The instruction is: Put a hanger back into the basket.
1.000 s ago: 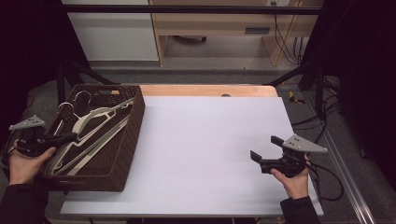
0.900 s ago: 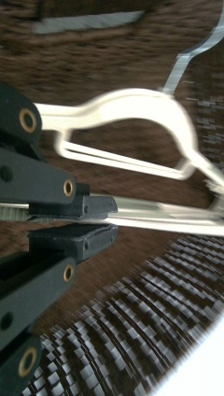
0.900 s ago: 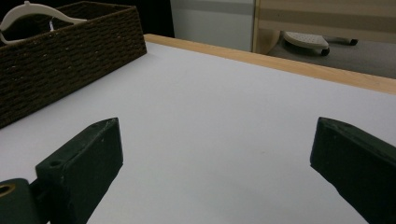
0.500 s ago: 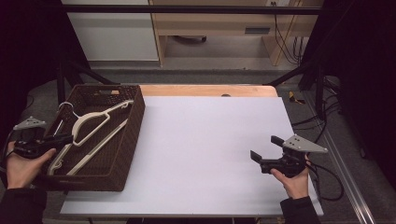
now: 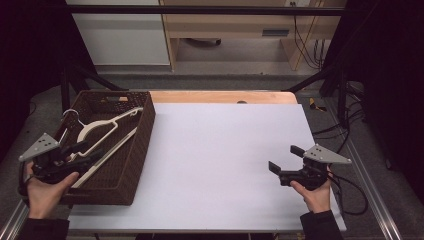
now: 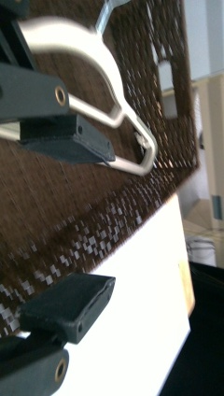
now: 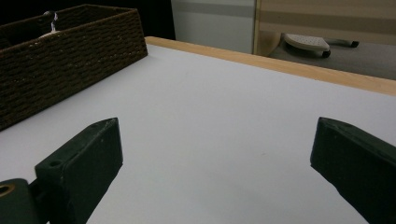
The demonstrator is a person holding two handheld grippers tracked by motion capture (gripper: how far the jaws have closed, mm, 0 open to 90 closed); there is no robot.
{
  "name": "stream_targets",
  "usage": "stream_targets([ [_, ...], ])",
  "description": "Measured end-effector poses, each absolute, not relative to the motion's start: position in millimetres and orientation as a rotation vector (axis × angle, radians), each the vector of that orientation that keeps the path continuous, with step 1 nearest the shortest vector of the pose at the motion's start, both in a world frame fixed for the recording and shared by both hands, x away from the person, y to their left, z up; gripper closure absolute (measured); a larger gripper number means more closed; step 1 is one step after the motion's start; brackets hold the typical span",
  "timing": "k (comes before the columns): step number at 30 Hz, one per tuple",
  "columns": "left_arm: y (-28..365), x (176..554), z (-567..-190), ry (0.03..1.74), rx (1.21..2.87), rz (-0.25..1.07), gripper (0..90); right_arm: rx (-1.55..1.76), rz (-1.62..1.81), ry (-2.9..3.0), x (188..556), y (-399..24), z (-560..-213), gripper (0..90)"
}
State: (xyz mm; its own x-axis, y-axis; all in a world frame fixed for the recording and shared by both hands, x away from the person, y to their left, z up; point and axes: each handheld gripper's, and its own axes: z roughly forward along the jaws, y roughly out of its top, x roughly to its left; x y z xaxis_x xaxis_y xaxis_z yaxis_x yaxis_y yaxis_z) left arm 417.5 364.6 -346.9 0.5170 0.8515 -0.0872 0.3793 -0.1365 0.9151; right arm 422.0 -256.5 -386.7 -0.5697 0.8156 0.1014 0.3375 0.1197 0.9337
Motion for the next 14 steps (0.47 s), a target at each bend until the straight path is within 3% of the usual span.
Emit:
stream_targets([
  [8,323.5,411.2,-367.4,0.976,1.732,0.526,12.2,1.089,1.462,1.977,421.3,-259.6,-388.2,2.3],
  [14,308.0,411.3,-380.1,0.945,1.778,0.513,10.9,1.088,1.461,1.984,421.0,-262.3,-391.1,2.3],
])
